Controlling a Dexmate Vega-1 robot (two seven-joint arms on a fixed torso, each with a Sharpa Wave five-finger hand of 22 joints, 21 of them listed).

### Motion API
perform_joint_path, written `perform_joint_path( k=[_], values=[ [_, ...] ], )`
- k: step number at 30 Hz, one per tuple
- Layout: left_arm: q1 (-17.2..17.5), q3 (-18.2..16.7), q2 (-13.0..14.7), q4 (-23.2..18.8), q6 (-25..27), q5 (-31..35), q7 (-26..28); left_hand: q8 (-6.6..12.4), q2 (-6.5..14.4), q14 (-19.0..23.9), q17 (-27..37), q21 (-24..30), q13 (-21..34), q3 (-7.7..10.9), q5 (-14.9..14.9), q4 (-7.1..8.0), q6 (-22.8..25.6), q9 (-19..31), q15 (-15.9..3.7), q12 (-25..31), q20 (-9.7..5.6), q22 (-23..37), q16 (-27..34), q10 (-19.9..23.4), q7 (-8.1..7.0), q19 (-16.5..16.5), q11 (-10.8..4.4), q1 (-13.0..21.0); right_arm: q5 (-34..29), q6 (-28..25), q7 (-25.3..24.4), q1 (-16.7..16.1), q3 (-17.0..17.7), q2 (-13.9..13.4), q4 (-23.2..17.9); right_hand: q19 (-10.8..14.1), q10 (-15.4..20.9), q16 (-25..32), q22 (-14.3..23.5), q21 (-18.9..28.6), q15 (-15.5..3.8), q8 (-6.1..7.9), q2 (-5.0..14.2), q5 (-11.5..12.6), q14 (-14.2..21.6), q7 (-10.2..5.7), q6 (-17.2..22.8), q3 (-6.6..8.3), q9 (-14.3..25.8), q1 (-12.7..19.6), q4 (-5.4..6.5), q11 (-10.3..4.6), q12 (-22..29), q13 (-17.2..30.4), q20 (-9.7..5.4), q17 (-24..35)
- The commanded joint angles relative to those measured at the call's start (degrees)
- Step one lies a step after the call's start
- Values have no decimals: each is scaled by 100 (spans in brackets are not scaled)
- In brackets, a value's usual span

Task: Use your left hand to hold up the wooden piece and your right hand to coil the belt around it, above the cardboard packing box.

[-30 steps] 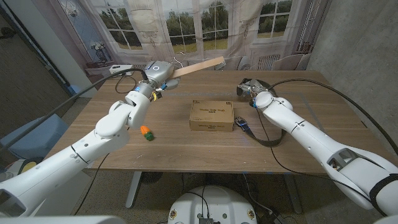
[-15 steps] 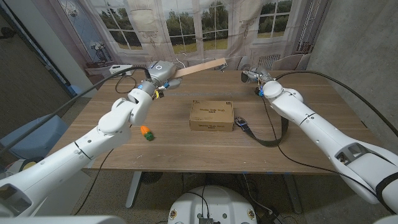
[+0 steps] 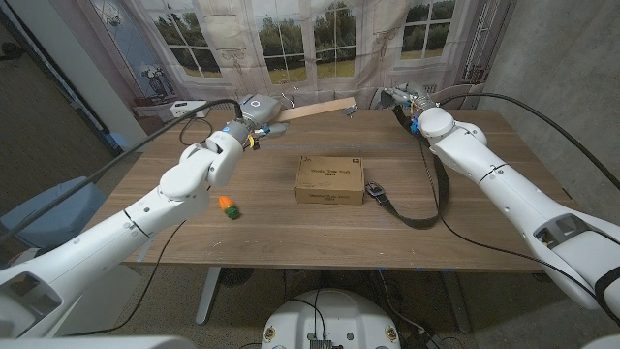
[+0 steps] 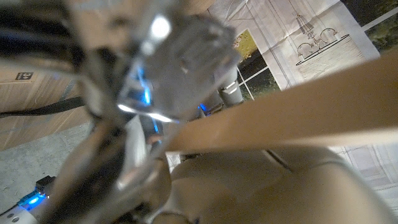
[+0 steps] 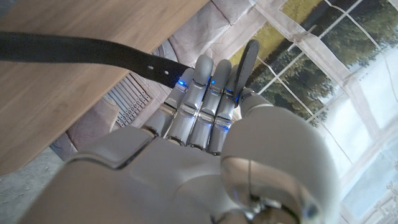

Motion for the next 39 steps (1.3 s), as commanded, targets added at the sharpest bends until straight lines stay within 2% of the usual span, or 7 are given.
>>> perform_joint_path(
  k=[1, 10, 19, 27, 39],
  values=[
    [-428, 276, -227, 324, -203, 34, -316, 40, -74, -31, -12, -16, 9, 60, 69, 1, 87, 0, 20, 44, -374, -9, 22, -80, 39, -23, -44, -1, 141, 226, 140, 72, 134, -176, -351, -16, 52, 52, 36, 77, -721, 50, 231, 21, 17, -20, -26, -10, 12, 281, 1, -41, 22, 22, -7, 45],
    [-551, 392, -380, 446, -213, 80, -272, 54, -107, -2, -21, -11, 9, 77, 124, 5, 92, -36, 22, 46, -365, -14, 27, -83, 30, -27, -36, -6, 345, 459, 422, 234, 185, -135, -323, -10, 72, 60, 52, 148, -728, 80, 231, 24, 35, -1, -29, -26, -7, 324, 12, -31, 24, 19, -7, 78],
    [-650, 512, -546, 626, -250, 114, -63, 85, -127, 11, -24, -5, 10, 91, 167, 8, 83, -27, 20, 49, -362, -16, 33, -78, 26, -29, -43, -8, 372, 492, 793, 556, 11, -77, -333, 28, 83, 72, 65, 223, -724, 116, 226, 26, 55, 9, -34, -43, 2, 358, 18, -21, 24, 14, 4, 110],
    [-914, 731, -722, 892, -383, 307, 90, 105, -150, -20, -53, 13, 11, 107, 216, 13, 73, -41, 18, 47, -356, 14, 9, -90, 22, -49, -29, -13, 376, 581, 1049, 693, -95, -52, -436, 60, 117, 128, 83, 310, -721, 142, 225, 23, 118, 25, -38, -73, -10, 397, 18, -19, 33, 13, 17, 156],
    [-1395, 1073, -1038, 1501, -673, 354, 138, 145, -182, 19, -27, 17, 11, 122, 284, 22, 69, -52, 15, 51, -359, 14, 50, -84, 22, -47, -19, -25, 388, 726, 1186, 842, -92, 21, -582, 38, 121, 122, 101, 397, -716, 176, 231, 21, 106, 19, -64, -101, -6, 430, 39, -22, 40, 29, 8, 154]
  ],
)
